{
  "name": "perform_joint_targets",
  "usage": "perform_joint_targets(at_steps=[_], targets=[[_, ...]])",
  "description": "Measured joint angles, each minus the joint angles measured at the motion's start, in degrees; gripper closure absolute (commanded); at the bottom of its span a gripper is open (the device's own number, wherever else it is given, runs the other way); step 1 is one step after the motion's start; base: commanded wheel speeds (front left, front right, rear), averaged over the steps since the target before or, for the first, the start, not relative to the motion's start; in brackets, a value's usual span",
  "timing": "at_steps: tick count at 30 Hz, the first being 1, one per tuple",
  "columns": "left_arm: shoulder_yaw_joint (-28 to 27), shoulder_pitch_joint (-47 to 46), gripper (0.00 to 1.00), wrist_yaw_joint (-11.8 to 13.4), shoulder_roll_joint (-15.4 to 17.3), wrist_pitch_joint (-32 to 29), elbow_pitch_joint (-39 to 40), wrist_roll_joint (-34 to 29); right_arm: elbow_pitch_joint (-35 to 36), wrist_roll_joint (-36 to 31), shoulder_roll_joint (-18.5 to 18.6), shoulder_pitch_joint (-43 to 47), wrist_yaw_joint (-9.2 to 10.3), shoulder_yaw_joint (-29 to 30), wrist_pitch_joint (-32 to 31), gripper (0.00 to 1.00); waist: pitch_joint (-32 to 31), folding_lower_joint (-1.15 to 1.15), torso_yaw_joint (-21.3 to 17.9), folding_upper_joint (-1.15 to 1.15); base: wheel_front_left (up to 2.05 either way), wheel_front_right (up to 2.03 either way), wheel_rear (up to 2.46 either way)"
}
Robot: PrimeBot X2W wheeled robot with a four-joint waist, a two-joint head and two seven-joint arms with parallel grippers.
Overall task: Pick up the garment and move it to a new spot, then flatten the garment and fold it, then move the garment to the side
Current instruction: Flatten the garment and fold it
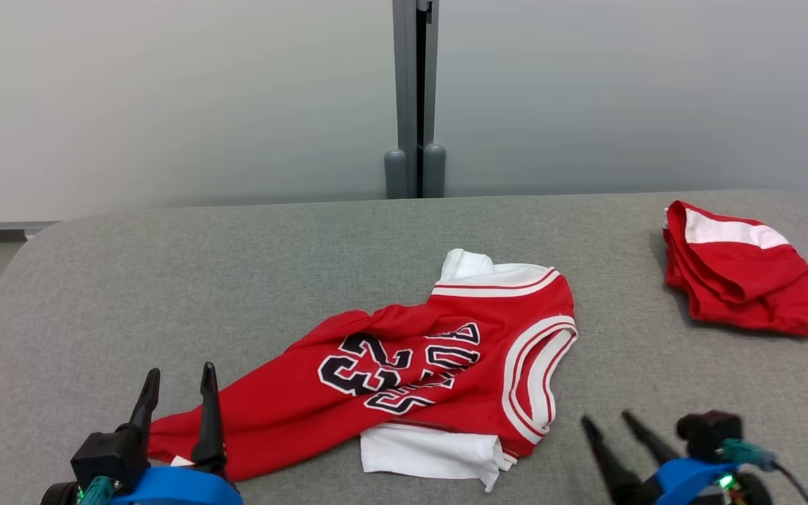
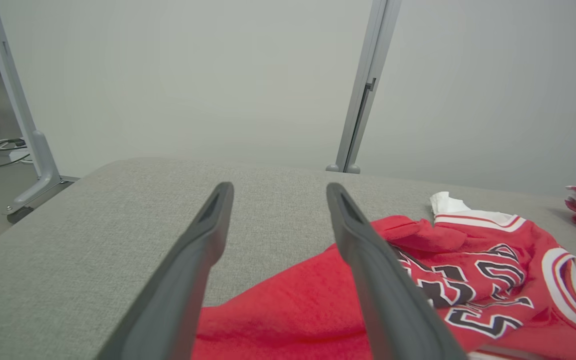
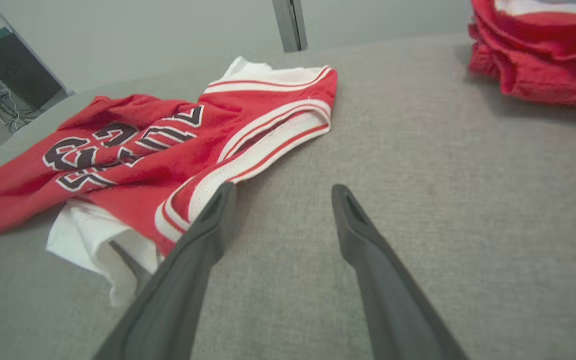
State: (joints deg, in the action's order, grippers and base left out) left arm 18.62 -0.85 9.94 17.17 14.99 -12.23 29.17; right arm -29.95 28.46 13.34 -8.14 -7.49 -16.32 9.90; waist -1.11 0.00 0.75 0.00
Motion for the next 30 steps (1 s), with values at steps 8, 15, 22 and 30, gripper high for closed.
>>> perform_joint_targets(at_steps=[8,15,22,30], targets=[[1.0,-0.9,0.0,-0.9,-0.4,0.0,-1.4,-0.2,-4.1,8.7,1.5,-3.4,0.0,-10.7,-8.4,0.0,0.7,0.0,2.2,0.0,0.0,0.0,0.0],[1.5,-2.4,0.0,-1.4,-0.8,0.0,-2.4,-0.3,-9.8,12.9,0.5,-9.4,0.0,-15.4,-9.4,0.0,2.7,0.01,4.1,0.01,0.0,0.0,0.0],[1.6,-3.5,0.0,-1.5,-1.2,0.0,-3.9,-0.3,-13.2,16.8,1.3,-12.3,-0.01,-20.2,-9.1,1.0,3.9,0.01,5.4,0.0,0.0,0.0,0.0],[1.9,-4.1,0.0,-1.9,-1.8,0.0,-4.3,-0.2,-11.4,21.2,9.7,-17.9,0.0,-18.3,-5.9,1.0,5.8,0.0,5.1,0.0,0.0,0.0,0.0]])
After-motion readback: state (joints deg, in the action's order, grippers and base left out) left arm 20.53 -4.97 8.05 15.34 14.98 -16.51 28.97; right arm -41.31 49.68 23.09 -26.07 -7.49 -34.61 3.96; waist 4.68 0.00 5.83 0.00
